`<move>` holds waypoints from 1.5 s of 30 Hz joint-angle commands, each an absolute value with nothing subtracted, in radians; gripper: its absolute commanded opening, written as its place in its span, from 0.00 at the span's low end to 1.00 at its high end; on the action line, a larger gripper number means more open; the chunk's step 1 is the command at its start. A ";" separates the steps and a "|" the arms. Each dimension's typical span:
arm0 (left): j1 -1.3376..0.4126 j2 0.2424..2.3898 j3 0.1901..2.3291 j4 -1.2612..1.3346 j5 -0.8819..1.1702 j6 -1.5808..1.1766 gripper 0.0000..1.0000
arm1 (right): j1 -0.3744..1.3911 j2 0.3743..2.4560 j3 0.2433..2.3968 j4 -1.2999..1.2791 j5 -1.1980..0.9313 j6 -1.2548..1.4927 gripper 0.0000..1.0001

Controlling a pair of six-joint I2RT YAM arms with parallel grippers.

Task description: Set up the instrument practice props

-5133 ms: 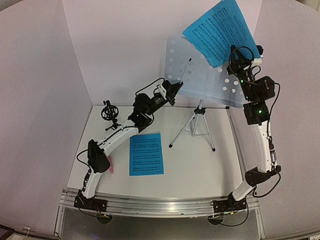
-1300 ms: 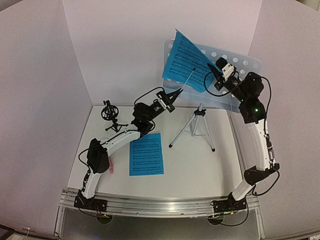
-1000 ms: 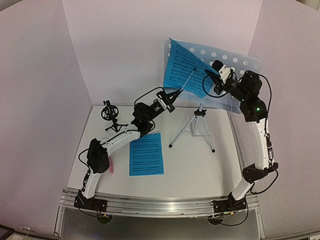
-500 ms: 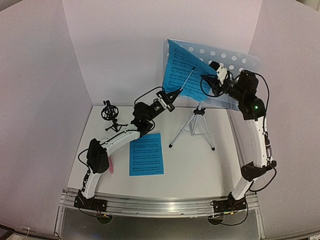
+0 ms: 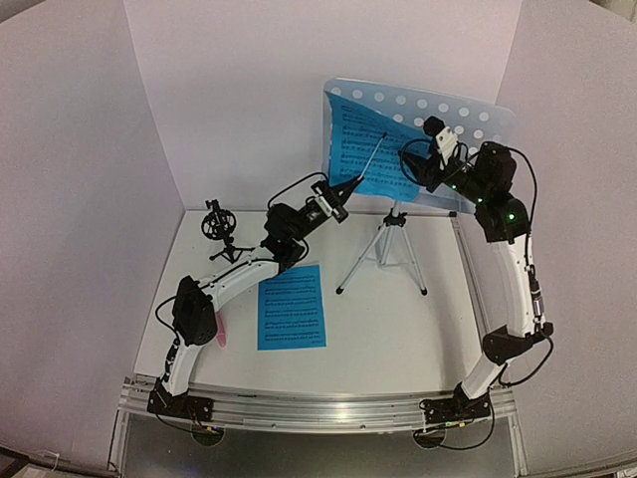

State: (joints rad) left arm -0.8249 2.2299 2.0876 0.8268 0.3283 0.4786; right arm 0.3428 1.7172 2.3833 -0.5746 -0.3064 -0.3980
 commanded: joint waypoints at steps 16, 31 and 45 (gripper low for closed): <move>-0.809 2.195 2.074 0.797 0.373 0.520 0.00 | 0.336 1.585 2.236 -0.398 -0.080 -0.267 0.25; -0.810 2.200 2.078 0.798 0.383 0.524 0.00 | 0.336 1.649 2.306 -0.335 -0.172 -0.263 0.00; -0.810 2.197 2.074 0.797 0.376 0.523 0.00 | 0.336 1.672 2.246 -0.169 -0.206 -0.179 0.00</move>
